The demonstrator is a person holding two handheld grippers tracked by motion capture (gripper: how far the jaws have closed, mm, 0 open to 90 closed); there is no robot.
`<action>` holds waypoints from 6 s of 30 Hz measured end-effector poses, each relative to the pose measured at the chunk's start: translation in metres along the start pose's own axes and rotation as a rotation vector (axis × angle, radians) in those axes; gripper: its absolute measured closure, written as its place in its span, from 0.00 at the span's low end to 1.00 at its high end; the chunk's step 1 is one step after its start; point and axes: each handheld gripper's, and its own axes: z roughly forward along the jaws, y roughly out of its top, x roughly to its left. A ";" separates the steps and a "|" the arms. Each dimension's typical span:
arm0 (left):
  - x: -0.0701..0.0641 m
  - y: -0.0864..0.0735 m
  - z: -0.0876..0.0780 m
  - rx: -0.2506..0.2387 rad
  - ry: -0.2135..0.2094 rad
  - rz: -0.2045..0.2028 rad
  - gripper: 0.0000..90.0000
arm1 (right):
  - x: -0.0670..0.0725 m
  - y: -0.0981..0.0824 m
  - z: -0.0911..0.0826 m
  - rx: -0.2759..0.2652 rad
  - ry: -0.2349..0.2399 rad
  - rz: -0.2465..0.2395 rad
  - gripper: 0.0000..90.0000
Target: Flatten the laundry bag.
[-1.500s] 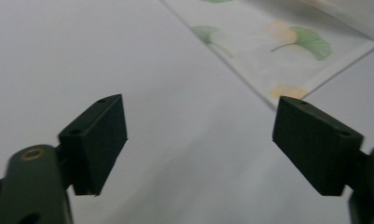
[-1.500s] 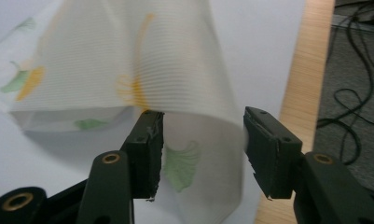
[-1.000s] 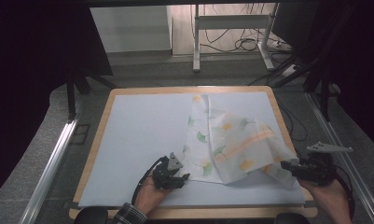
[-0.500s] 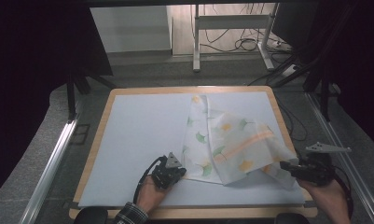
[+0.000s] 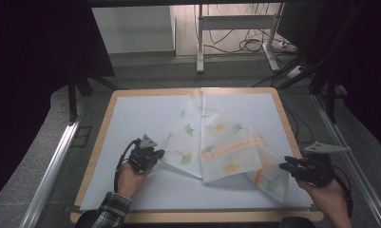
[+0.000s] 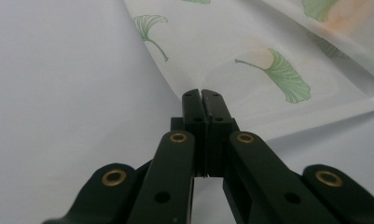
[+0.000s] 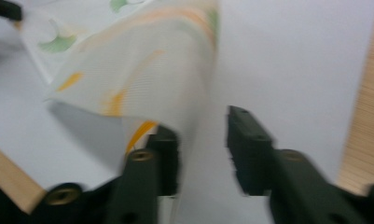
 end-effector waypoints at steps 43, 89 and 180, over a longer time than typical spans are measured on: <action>0.012 -0.072 -0.052 -0.080 0.081 -0.092 0.05 | 0.133 0.034 0.163 0.140 0.249 -0.391 0.63; 0.001 -0.070 -0.043 -0.027 0.120 -0.019 0.05 | 0.021 0.052 0.094 -0.088 -0.027 -0.118 0.99; 0.023 -0.076 -0.066 -0.079 0.216 -0.067 0.06 | 0.234 0.038 0.227 0.224 0.367 -0.530 0.98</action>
